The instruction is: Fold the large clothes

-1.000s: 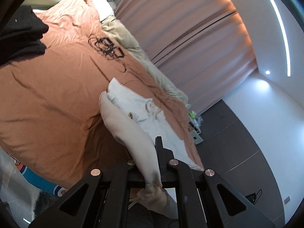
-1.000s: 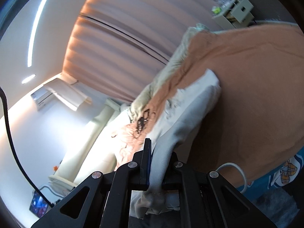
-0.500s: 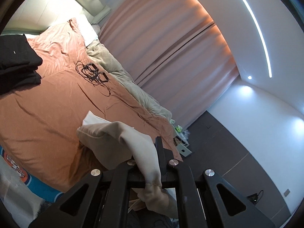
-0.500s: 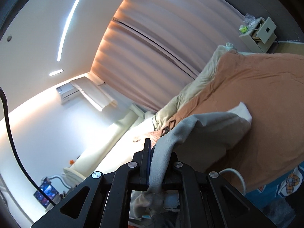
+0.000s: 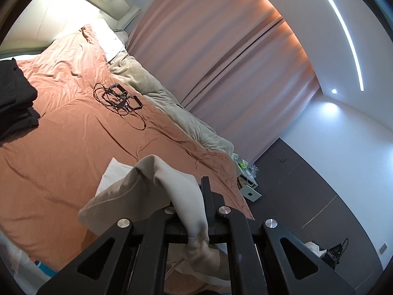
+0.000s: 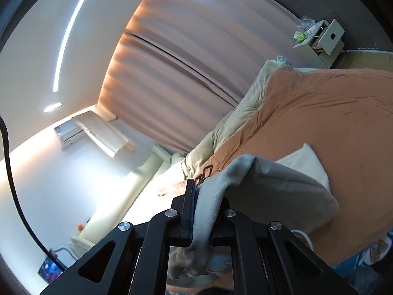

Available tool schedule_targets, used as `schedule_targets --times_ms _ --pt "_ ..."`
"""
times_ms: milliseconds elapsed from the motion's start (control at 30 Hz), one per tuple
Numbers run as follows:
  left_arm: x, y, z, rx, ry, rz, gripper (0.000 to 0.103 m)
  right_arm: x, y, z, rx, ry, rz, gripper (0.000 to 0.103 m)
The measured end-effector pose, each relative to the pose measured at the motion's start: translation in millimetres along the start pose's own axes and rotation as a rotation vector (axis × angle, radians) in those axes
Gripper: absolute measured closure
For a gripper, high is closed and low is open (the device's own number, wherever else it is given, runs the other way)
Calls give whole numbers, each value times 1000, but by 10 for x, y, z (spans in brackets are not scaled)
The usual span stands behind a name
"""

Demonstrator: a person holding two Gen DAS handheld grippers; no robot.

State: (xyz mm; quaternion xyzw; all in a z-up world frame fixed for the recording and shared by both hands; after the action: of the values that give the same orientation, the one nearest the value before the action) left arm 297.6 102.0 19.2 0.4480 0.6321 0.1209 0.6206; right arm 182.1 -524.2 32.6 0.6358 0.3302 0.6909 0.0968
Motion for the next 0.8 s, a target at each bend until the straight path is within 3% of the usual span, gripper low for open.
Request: schedule_targets --times_ms 367,800 --pt "227 212 951 42 92 11 96 -271 394 935 -2 -104 -20 94" --pt "799 53 1951 170 206 -5 95 -914 386 1847 72 -228 -39 94"
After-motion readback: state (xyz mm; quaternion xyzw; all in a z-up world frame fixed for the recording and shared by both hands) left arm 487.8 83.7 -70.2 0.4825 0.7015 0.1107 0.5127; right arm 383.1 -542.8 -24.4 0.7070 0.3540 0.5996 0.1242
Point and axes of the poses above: each gripper's, at about its wrist camera, not at the fingertips, and z roughly the way its jaws point, x to its left, y to its top, the point moved 3 cm from there along z, roughly the way its jaws point, and after that the axes turned 5 degrees about -x, right-handed, at the moved point
